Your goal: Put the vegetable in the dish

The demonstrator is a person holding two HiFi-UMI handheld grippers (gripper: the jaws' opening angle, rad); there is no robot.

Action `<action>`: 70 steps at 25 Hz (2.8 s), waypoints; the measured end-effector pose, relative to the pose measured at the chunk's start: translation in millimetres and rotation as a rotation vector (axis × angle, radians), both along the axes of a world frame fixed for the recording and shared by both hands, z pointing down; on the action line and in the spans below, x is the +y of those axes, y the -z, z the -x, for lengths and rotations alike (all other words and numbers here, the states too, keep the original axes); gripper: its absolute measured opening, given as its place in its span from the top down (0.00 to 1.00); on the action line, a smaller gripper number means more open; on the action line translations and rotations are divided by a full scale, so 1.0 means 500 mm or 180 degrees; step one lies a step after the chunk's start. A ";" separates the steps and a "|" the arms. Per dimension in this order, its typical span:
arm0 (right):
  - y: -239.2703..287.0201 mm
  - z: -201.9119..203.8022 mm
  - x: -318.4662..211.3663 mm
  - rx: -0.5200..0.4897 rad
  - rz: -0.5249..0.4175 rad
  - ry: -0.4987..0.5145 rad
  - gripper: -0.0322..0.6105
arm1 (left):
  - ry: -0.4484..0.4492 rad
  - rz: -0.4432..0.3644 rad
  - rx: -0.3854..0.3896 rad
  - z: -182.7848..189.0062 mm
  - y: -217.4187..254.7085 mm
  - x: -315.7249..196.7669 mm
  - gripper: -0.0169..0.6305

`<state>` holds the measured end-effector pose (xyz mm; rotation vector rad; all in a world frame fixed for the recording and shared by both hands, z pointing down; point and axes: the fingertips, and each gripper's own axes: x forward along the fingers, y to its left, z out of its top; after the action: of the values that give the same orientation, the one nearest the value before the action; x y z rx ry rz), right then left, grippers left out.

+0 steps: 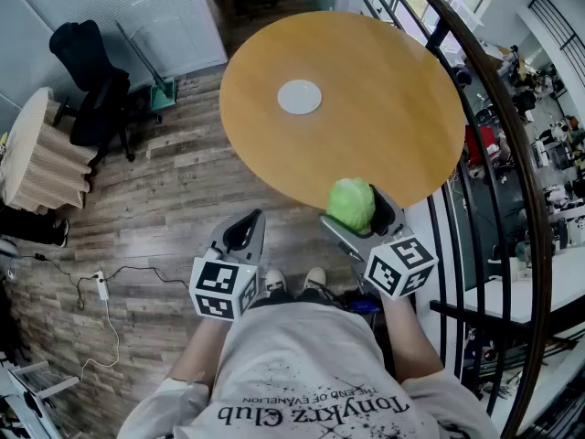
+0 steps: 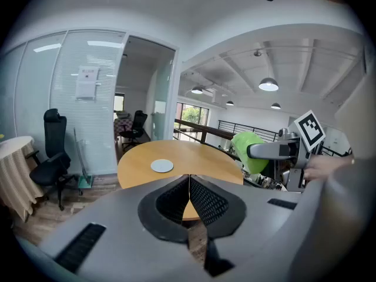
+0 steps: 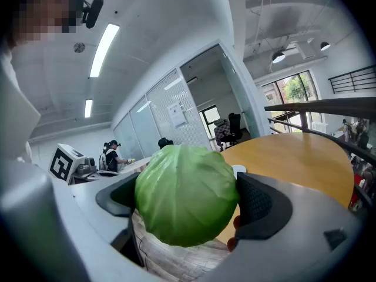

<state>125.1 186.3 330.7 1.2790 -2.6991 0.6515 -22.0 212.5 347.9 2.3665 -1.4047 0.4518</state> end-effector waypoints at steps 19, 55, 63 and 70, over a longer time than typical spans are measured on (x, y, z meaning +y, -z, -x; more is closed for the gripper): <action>0.011 0.039 0.008 0.0121 -0.0037 -0.0077 0.20 | -0.0042 -0.0035 0.0064 0.036 0.010 -0.011 0.94; -0.006 0.117 0.048 0.0240 -0.0069 -0.0484 0.20 | -0.0276 -0.0060 0.0131 0.156 -0.033 0.022 0.94; -0.010 0.096 -0.061 0.0194 -0.0043 -0.0459 0.20 | -0.0208 -0.0054 0.0125 0.144 -0.034 -0.073 0.94; 0.009 0.078 -0.194 0.0236 -0.0098 -0.0397 0.20 | -0.0152 -0.0063 0.0125 0.123 -0.023 -0.206 0.94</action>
<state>86.3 89.2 326.0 1.4581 -2.5968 0.5644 -83.7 109.4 359.2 2.4158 -1.3438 0.4038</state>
